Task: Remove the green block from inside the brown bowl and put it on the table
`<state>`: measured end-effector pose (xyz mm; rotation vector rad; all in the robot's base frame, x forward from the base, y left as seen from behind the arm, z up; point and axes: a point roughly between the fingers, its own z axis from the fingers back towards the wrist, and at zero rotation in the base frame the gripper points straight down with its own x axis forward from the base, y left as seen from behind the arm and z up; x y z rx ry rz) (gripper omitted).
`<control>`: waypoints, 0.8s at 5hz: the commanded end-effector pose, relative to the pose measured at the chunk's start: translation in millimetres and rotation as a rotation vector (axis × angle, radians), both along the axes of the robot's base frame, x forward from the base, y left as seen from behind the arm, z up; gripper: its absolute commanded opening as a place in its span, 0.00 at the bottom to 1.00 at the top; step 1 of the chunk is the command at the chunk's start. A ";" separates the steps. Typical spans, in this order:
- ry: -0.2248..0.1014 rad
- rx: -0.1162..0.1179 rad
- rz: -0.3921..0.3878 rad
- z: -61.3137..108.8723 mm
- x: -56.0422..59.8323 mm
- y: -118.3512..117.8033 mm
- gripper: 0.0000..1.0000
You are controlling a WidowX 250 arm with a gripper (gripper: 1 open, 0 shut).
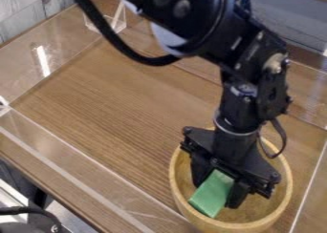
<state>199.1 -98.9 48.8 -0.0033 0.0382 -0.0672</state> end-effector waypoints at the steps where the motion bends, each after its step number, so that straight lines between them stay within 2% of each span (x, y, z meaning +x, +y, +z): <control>1: -0.057 -0.020 0.003 20.5 9.8 -1.4 0.00; 4: -0.057 -0.019 0.013 34.5 8.5 4.0 0.00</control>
